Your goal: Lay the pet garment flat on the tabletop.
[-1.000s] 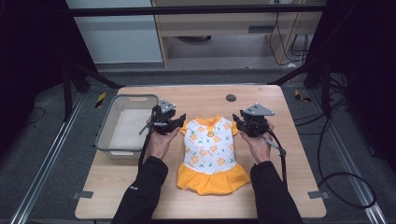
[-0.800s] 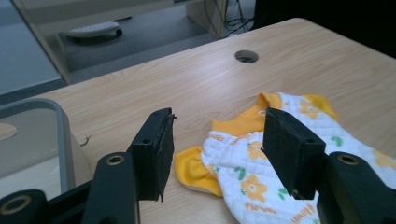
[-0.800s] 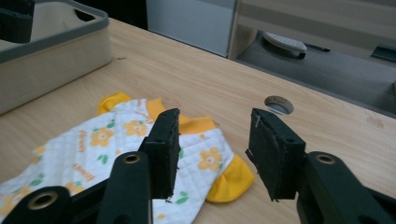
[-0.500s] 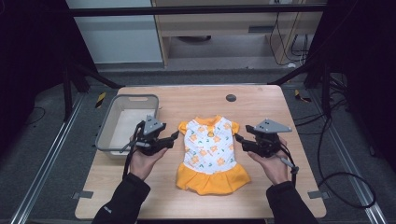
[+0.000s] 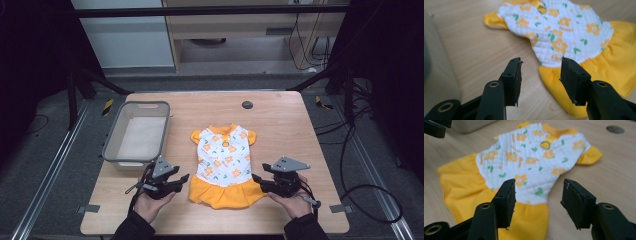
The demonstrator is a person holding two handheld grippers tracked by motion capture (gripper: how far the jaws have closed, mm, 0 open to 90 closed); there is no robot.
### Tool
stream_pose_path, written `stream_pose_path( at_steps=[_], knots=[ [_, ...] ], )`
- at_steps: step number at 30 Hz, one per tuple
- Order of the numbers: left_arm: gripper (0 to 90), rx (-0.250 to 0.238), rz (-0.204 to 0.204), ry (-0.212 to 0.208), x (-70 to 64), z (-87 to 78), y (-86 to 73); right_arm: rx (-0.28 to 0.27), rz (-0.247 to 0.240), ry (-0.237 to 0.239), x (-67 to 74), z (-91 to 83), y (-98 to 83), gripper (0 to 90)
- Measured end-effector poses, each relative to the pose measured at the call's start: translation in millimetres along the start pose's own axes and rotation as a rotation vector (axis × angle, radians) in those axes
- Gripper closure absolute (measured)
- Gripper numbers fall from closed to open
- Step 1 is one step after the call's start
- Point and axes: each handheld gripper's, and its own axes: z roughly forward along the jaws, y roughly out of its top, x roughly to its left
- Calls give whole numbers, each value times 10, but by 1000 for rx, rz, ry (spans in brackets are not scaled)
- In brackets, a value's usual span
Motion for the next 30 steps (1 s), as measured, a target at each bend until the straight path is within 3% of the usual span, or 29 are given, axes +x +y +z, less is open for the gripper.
stream_pose_path(
  at_steps=[8, 13, 17, 19, 22, 25, 30],
  knots=[
    [516, 87, 37, -27, -169, 136, -134, 82, 7, -19, -15, 64, -260, 507],
    [585, 121, 10, -54, -170, 153, -166, 109, -2, -19, -20, 81, -317, 565],
    [664, 162, 14, -69, -206, 196, -203, 165, -17, -5, 7, 154, -371, 657],
    [673, 169, 7, -73, -215, 206, -209, 165, -15, -3, 10, 160, -374, 675],
    [713, 183, 15, -67, -242, 227, -224, 173, -15, 0, 31, 174, -373, 732],
    [807, 186, 18, -53, -263, 226, -224, 193, -17, 17, 61, 188, -368, 812],
    [863, 196, 22, -40, -275, 229, -212, 206, -10, 31, 71, 186, -356, 851]
  ],
)
